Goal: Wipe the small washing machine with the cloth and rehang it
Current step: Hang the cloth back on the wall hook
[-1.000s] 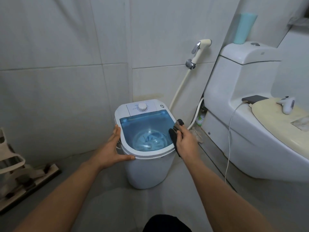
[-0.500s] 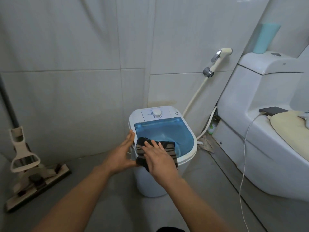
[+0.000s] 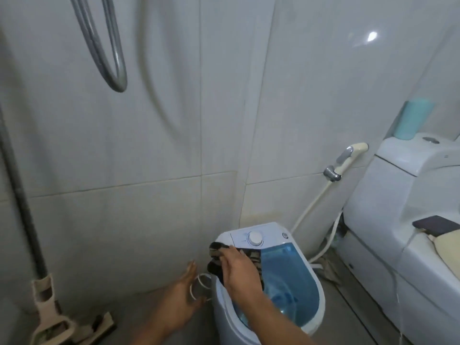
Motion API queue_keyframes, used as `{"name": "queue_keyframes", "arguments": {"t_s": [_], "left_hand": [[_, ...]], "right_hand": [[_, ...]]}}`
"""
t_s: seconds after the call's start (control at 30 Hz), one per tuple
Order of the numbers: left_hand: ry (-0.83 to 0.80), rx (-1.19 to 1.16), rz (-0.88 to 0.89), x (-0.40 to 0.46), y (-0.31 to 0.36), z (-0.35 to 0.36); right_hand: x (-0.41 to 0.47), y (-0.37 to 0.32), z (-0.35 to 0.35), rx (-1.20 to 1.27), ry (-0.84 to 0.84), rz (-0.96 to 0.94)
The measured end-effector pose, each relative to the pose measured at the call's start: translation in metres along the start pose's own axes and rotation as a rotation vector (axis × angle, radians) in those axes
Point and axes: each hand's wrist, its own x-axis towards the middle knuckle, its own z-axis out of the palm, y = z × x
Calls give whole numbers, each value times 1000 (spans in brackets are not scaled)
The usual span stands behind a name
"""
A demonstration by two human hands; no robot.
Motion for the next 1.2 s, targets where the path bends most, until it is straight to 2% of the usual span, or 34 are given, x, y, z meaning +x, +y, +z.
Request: {"name": "queue_keyframes", "arguments": {"t_s": [0.1, 0.2, 0.3, 0.5, 0.67, 0.8, 0.93, 1.03, 1.2], "left_hand": [[49, -153, -140, -7, 32, -36], [75, -395, -301, -27, 72, -81], [65, -601, -419, -61, 122, -132], [248, -890, -618, -155, 220, -242], [335, -1107, -716, -229, 278, -319], [425, -1123, -751, -265, 301, -377], [450, -1160, -687, -286, 303, -431], [468, -1104, -654, -296, 298, -468], [548, -942, -633, -300, 279, -534]], "right_hand": [[2, -24, -29, 452, 43, 287], [5, -57, -70, 884, -24, 656], [10, -107, -123, 1129, -132, 781], [11, -230, -234, 1147, -324, 738], [7, -317, -301, 1018, -606, 597], [16, -374, -333, 969, -718, 521], [38, -427, -360, 979, -756, 519], [58, -462, -366, 958, -837, 437], [102, -517, -370, 948, -780, 289]]}}
